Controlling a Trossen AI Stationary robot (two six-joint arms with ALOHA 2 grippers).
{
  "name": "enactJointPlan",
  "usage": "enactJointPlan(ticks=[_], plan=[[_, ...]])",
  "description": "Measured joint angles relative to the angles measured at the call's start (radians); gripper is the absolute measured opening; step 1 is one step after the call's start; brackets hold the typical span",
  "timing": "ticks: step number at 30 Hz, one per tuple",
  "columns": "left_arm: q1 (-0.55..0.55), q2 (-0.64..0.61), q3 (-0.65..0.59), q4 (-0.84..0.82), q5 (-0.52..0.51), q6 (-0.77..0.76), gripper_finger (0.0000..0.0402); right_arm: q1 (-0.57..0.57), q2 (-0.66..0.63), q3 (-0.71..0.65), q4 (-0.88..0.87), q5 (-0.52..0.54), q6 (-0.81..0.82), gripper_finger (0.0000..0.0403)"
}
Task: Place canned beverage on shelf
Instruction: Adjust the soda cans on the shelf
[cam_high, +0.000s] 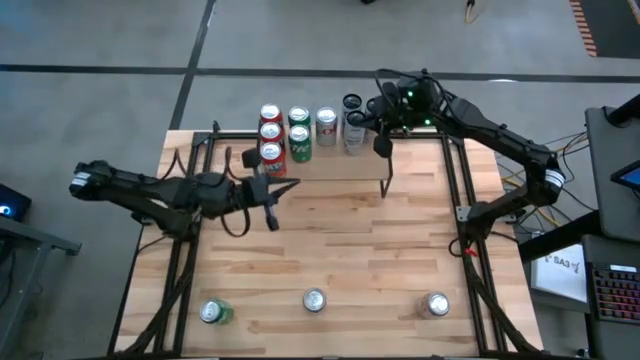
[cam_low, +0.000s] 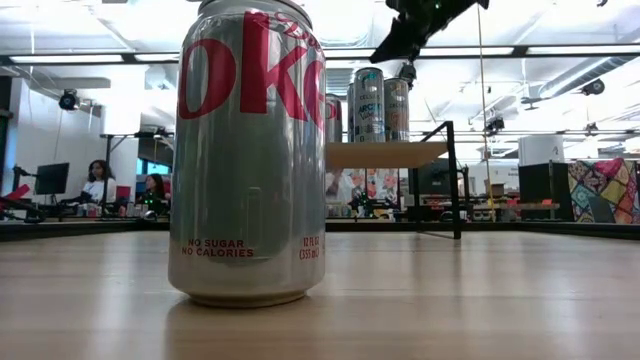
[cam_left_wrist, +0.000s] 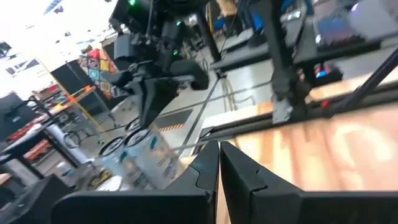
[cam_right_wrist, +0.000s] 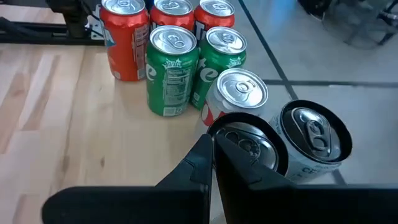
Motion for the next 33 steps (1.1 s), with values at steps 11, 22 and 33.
enactJointPlan(ticks=[11,22,33], plan=[[0.149,0.0,-0.001,-0.037,0.105,0.032,0.0,0.001,-0.026,-0.124,0.168,-0.017,0.021,0.0009],[0.15,0.0,-0.001,-0.014,0.106,-0.027,0.0,0.001,-0.06,-0.123,0.171,-0.015,0.043,0.0009],[0.149,0.0,-0.001,-0.012,0.105,-0.052,0.0,0.002,-0.062,-0.145,0.174,0.053,0.029,0.0009]])
